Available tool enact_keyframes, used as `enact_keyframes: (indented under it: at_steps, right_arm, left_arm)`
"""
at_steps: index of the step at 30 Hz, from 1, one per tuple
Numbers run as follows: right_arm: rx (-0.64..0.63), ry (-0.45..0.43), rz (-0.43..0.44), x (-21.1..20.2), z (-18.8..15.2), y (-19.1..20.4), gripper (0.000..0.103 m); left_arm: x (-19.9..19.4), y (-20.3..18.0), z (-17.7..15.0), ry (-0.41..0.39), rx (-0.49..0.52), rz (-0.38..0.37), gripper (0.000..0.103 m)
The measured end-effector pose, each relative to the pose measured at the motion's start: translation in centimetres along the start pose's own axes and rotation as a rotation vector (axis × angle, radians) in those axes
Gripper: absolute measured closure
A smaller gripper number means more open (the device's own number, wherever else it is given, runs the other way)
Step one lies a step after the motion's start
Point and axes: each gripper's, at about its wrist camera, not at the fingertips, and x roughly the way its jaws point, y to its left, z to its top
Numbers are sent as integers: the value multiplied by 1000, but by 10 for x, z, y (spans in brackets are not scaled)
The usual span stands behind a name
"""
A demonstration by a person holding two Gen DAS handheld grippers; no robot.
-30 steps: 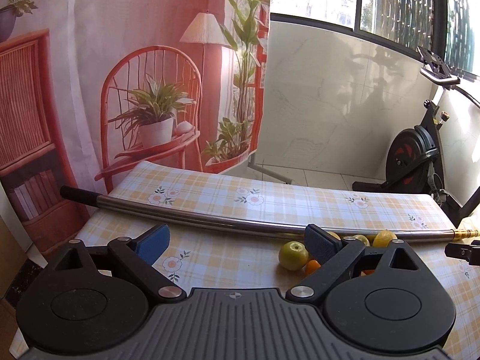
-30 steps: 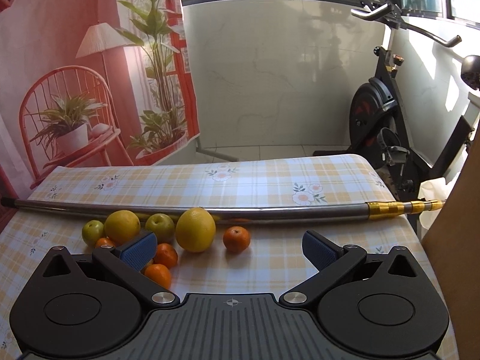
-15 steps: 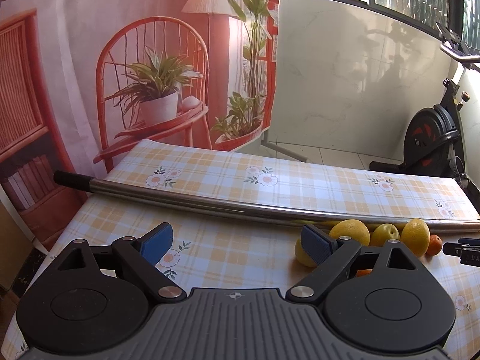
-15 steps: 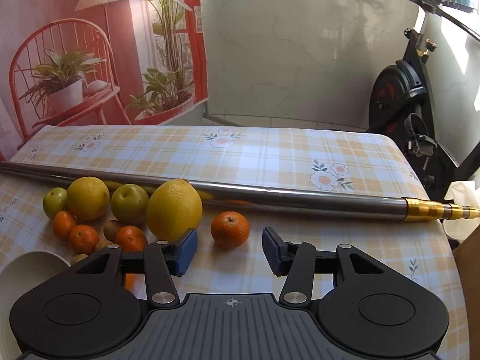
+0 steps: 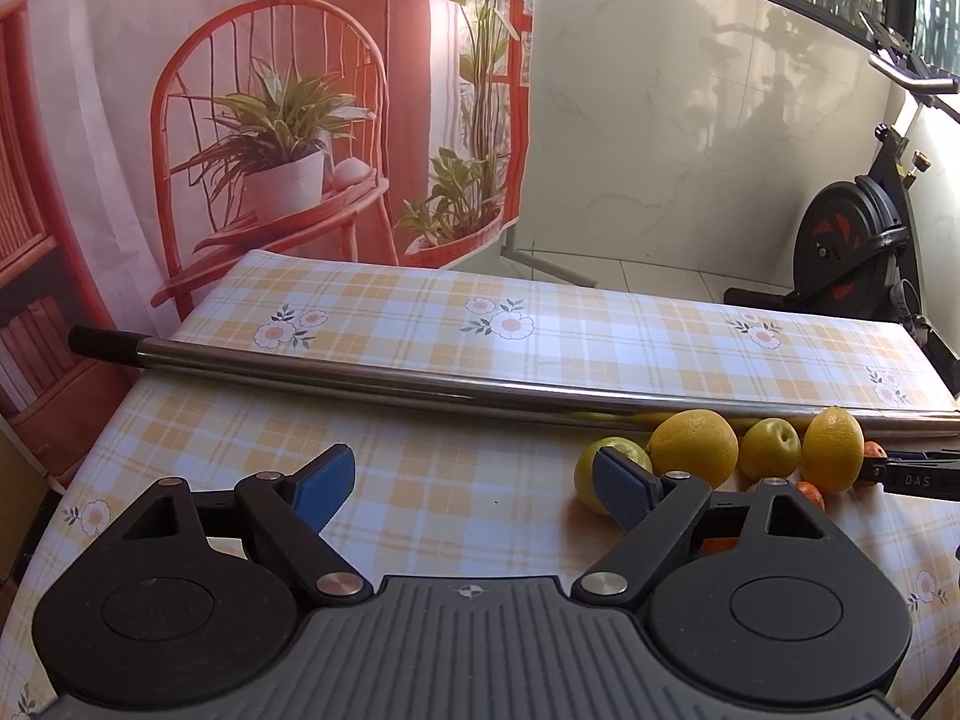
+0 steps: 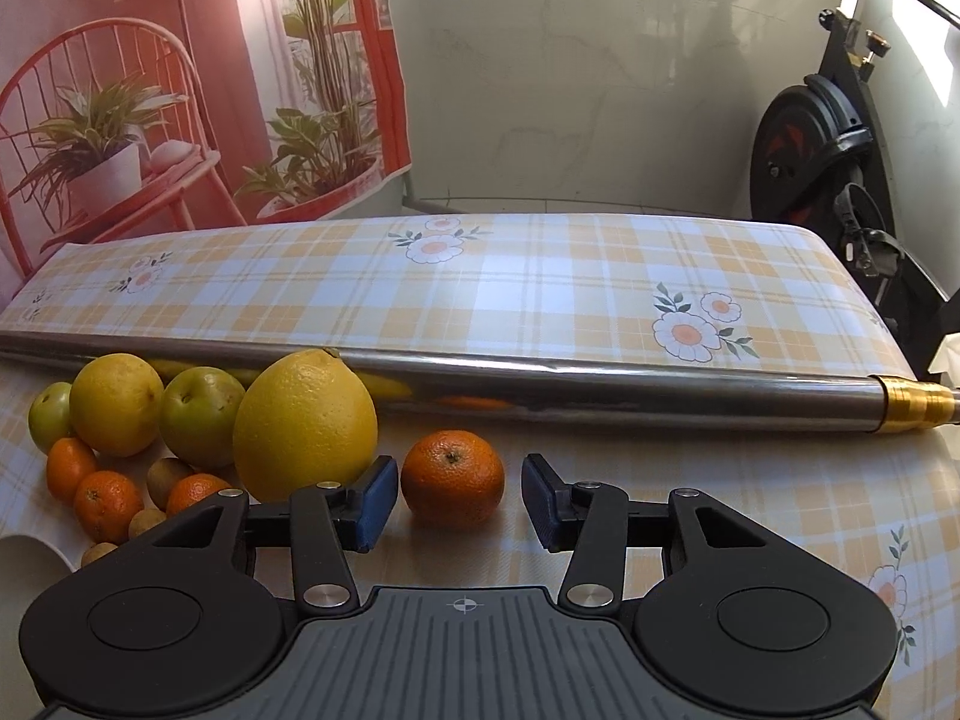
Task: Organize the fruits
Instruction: 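Grasp a small orange mandarin with the right tool while the left tool reaches a green apple, then grasp the green apple with the left tool while the right tool lifts the mandarin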
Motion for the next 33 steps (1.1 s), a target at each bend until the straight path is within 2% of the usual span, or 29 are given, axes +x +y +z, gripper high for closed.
enact_keyframes:
  at_steps: [3, 9, 16, 21, 27, 33]
  right_arm:
    - [14, 5, 17, 2, -1, 0, 68]
    - [27, -2, 17, -6, -6, 4, 69]
    - [95, -20, 14, -25, -15, -1, 69]
    - [107, -26, 15, -32, -21, -6, 69]
    - [88, -30, 14, -35, -20, -1, 69]
    - [82, -32, 27, -36, -18, 3, 69]
  left_arm:
    - [8, -1, -1, 22, 11, -8, 20]
    - [22, -5, -3, 70, 28, -52, 26]
    - [49, -20, 6, 99, 39, -197, 27]
    - [78, -31, 5, 153, -4, -261, 29]
    - [104, -25, -1, 206, -96, -294, 41]
    - [114, -21, -10, 221, -127, -311, 42]
